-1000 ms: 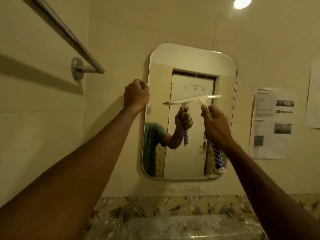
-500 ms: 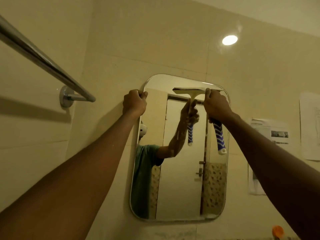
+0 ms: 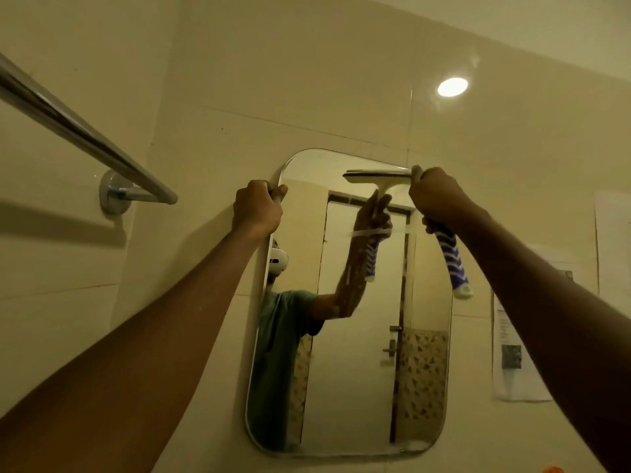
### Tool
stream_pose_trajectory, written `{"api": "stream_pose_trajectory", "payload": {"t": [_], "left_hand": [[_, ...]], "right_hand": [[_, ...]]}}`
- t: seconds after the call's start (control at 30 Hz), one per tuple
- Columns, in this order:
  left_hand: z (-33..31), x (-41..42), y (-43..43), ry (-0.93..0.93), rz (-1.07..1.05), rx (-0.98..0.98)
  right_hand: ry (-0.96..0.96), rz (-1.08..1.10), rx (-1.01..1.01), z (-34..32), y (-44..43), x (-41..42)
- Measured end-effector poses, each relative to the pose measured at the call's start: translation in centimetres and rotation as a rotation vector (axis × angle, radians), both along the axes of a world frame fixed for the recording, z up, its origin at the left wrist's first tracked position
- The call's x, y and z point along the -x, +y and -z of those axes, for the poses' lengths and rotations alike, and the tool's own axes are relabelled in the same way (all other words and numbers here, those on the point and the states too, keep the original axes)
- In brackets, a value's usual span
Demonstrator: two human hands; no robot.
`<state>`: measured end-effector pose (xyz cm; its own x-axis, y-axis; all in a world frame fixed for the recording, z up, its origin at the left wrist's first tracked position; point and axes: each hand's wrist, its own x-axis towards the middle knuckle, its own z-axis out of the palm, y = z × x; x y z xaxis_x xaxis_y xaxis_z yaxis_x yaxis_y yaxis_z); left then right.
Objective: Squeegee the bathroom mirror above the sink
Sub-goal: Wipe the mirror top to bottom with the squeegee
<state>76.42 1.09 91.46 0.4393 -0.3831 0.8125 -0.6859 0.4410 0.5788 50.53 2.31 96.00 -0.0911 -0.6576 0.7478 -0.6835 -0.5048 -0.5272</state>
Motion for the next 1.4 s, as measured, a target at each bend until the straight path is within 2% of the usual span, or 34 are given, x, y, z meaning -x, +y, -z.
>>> {"api": "stream_pose_trajectory", "payload": {"t": [0.17, 0.23, 0.33, 0.4, 0.5, 0.57, 0.67, 0.77, 0.83, 0.9, 1.0, 1.07, 1.13, 1.3, 1.4], "left_hand": [[-0.1, -0.2, 0.2, -0.006, 0.008, 0.0], [-0.1, 0.0, 0.5, 0.003, 0.017, -0.006], [0.0, 0.2, 0.7, 0.011, 0.015, -0.004], [0.2, 0.2, 0.5, 0.012, 0.002, 0.013], [0.3, 0.0, 0.4, -0.016, -0.001, 0.043], [0.4, -0.1, 0.3, -0.031, 0.004, 0.049], [0.3, -0.1, 0.4, -0.032, -0.004, 0.044], [0.2, 0.1, 0.7, -0.025, -0.006, 0.029], [0.3, 0.3, 0.9, -0.023, -0.012, 0.027], [0.4, 0.4, 1.0, -0.018, -0.006, 0.022], [0.4, 0.3, 0.8, -0.01, -0.007, 0.014], [0.4, 0.2, 0.8, -0.011, -0.012, 0.022], [0.3, 0.0, 0.6, -0.025, -0.018, 0.029], [0.3, 0.1, 0.6, -0.02, -0.02, 0.038], [0.3, 0.3, 0.9, -0.022, -0.015, 0.028]], "right_hand": [[0.083, -0.063, -0.126, 9.2, 0.3, 0.2], [0.112, -0.073, -0.172, 11.0, 1.2, 0.6], [0.143, -0.024, -0.083, 6.3, 1.6, 1.3], [0.074, 0.019, 0.006, 1.2, 1.6, 1.4], [-0.002, 0.03, -0.018, -1.7, 0.6, 1.1], [-0.002, 0.035, -0.017, 0.2, -0.3, 0.9], [-0.002, -0.051, -0.004, 6.6, -1.0, 0.5], [0.077, -0.053, -0.087, 12.5, 0.0, 1.2], [0.154, -0.017, -0.165, 12.5, 0.8, 2.3], [0.171, 0.018, -0.157, 9.2, 1.3, 3.0], [0.062, 0.038, -0.039, 2.4, 1.0, 3.3], [0.012, 0.026, -0.028, 0.5, 0.4, 3.2], [0.013, 0.012, -0.063, 1.8, -0.6, 3.6], [0.024, -0.025, -0.222, 12.6, -0.4, 4.3], [0.068, 0.025, -0.231, 10.5, 0.4, 4.7]]}}
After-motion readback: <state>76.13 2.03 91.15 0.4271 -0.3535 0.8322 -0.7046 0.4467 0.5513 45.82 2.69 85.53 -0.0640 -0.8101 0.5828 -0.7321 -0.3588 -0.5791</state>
